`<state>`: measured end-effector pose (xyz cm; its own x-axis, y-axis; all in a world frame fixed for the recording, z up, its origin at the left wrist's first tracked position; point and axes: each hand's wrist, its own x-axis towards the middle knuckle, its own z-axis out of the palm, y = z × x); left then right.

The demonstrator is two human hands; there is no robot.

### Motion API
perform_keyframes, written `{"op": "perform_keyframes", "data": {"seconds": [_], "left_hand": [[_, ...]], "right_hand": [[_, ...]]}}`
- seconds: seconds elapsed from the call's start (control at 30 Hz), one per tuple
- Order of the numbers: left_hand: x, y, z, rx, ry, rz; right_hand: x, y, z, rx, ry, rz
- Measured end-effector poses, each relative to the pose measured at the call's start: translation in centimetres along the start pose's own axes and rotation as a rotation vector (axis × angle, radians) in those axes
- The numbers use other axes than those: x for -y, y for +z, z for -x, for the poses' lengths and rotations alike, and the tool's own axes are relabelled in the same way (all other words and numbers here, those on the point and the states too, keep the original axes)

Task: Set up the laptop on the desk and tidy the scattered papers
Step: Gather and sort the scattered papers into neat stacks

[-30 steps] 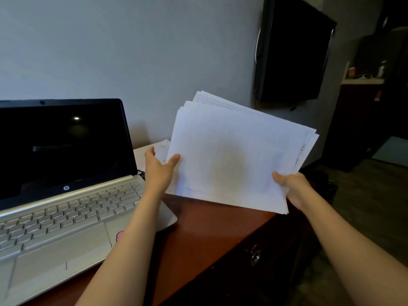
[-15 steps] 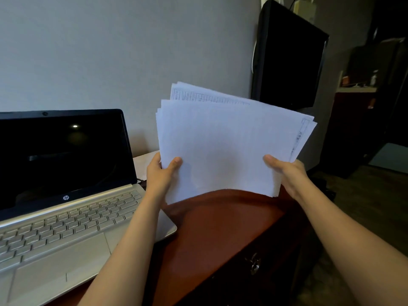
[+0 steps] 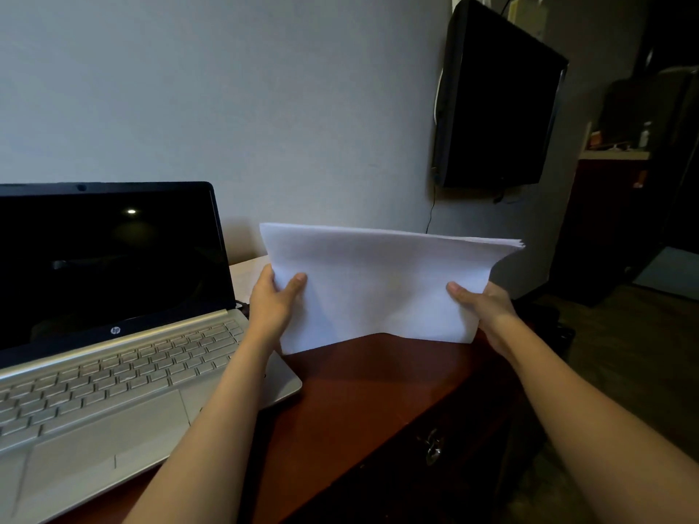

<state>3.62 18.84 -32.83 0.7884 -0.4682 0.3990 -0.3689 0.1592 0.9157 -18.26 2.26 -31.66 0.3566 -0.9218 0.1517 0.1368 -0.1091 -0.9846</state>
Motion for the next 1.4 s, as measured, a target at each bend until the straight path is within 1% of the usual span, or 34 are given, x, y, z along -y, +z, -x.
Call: {"op": "perform_keyframes", "data": {"seconds": [0.13,0.23,0.37,0.5,0.57,0.63,0.77,0.87,0.97,1.0,1.1,1.2,1.33,1.4], "left_hand": [[-0.3,0.1,0.4,-0.027,0.011,-0.039],[-0.7,0.3,1.0,-0.013,0.02,-0.006],[-1.6,0.2,1.8,-0.052,0.001,0.112],[-2.4,-0.8,2.6,-0.116,-0.107,0.276],[-2.7,-1.6,3.0,-0.129,-0.171,0.367],[-3.1,-1.9,3.5,-0.069,-0.203,0.407],[-4.2,-1.3,5.5,0.092,-0.161,0.469],[-4.7,-1.7,6.9,0.129,-0.227,0.533],[-4.5,-3.3,7.6,0.135,-0.249,0.498],[-4.5,-3.9,7.8,0.113,-0.248,0.475],[-4.1,-6.0,8.1,-0.018,-0.232,0.339],[-4.1,-8.4,8.7,-0.092,-0.192,0.244],[-4.8,-12.2,9.5,-0.167,-0.101,0.168],[-5.0,-14.1,9.9,-0.216,-0.082,0.142]], "right_hand": [[0.3,0.1,0.2,-0.043,-0.045,0.013],[1.0,0.1,0.4,-0.095,-0.086,0.06],[1.8,-0.1,0.7,-0.135,-0.075,0.052],[2.1,-0.7,1.4,-0.153,-0.006,-0.048],[2.0,-0.3,2.0,-0.15,0.03,-0.134],[1.9,0.5,2.6,-0.133,0.06,-0.226],[1.5,3.1,3.6,-0.074,0.059,-0.293],[1.3,5.4,4.6,0.021,0.062,-0.338],[1.2,7.7,6.2,0.147,0.053,-0.353],[1.0,8.4,6.7,0.175,0.045,-0.328],[0.2,10.8,8.2,0.214,0.022,-0.202],[-0.3,12.9,9.5,0.237,-0.012,-0.12],[0.0,16.1,11.6,0.317,-0.002,-0.159],[0.1,17.8,12.5,0.36,0.014,-0.175]]}}
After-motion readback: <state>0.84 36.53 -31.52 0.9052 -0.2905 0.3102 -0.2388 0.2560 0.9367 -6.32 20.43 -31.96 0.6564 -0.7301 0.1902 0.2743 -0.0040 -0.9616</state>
